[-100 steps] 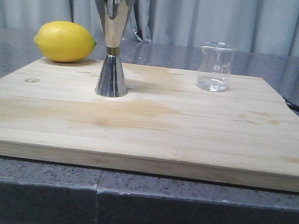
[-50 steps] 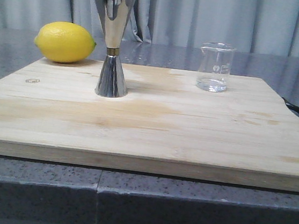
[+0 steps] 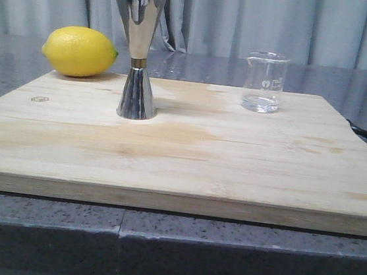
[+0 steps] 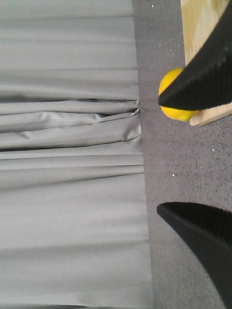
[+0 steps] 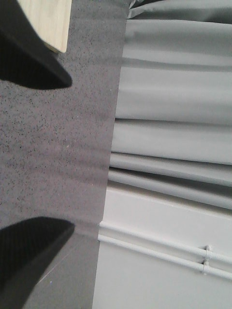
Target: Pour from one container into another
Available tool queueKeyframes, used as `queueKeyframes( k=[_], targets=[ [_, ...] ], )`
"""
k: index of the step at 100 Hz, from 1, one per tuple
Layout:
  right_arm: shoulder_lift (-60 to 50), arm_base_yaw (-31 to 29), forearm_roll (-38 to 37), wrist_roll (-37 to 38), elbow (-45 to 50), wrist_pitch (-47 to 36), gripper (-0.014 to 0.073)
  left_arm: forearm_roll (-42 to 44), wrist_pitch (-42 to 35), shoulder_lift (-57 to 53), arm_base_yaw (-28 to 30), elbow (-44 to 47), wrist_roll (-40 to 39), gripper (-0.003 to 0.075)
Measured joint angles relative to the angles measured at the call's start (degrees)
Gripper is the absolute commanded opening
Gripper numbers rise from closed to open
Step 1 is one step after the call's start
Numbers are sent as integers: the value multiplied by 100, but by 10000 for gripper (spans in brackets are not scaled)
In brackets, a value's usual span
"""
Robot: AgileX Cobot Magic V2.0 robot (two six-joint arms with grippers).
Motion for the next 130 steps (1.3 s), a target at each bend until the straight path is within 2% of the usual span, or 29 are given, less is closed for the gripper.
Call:
queueKeyframes(
  k=[16, 18, 21, 113, 130],
  targets=[
    [0, 0, 0, 0, 0, -11, 15, 0, -307, 0, 0, 0, 0, 4],
    [0, 0, 0, 0, 0, -11, -24, 10, -326, 0, 0, 0, 0, -22],
    [0, 0, 0, 0, 0, -11, -71, 10, -361, 0, 0, 0, 0, -18],
    [0, 0, 12, 0, 46, -24, -71, 10, -425, 0, -260, 0, -11, -19],
    [0, 0, 12, 0, 46, -24, -71, 10, -425, 0, -586, 152, -11, -19]
  ],
)
